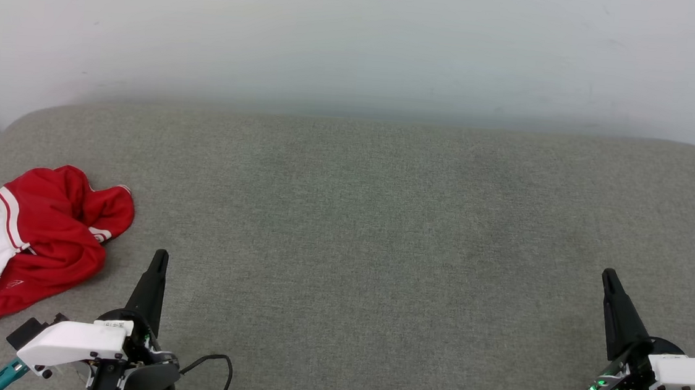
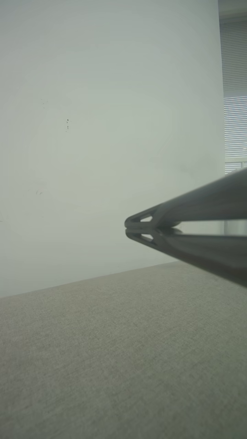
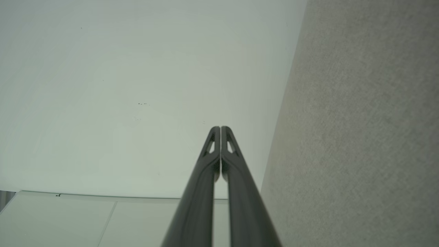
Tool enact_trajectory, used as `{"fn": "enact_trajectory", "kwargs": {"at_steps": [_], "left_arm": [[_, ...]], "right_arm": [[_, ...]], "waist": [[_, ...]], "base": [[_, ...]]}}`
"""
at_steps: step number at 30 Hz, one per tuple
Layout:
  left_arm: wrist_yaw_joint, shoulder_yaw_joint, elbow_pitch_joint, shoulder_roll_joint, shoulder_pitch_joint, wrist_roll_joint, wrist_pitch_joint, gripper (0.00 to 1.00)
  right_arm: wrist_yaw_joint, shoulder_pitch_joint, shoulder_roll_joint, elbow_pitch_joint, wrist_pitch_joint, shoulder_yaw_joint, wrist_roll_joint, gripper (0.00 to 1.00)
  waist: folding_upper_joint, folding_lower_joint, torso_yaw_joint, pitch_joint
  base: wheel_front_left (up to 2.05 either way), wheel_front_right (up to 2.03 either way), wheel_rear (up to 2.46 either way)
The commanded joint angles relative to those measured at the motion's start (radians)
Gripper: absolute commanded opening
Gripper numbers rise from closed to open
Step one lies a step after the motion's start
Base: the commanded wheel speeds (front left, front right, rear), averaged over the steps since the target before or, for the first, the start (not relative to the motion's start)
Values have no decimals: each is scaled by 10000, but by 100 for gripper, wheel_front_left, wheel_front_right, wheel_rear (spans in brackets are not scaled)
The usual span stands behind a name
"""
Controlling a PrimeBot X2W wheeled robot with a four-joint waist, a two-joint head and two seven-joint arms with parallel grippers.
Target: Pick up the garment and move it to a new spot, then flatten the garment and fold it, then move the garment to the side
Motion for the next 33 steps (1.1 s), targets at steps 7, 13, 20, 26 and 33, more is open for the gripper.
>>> {"fn": "enact_trajectory", "kwargs": {"at_steps": [7,13,20,26,33], "left_arm": [[-19,-2,-12,-11,-82,33,-2,0],[-19,-2,-12,-11,-82,33,-2,0],[-19,-3,-12,-11,-82,34,-2,0],[-19,-3,-12,-11,-82,34,-2,0],[-19,-3,-12,-11,-82,34,-2,0]], "right_arm": [[-1,-134,39,-7,19,4,27,0],[-1,-134,39,-7,19,4,26,0],[-1,-134,39,-7,19,4,26,0],[-1,-135,39,-7,19,4,26,0],[-1,-135,39,-7,19,4,26,0]], "waist": [[0,0,0,0],[0,0,0,0],[0,0,0,0],[0,0,0,0],[0,0,0,0]], "base": [[0,0,0],[0,0,0],[0,0,0],[0,0,0],[0,0,0]]}}
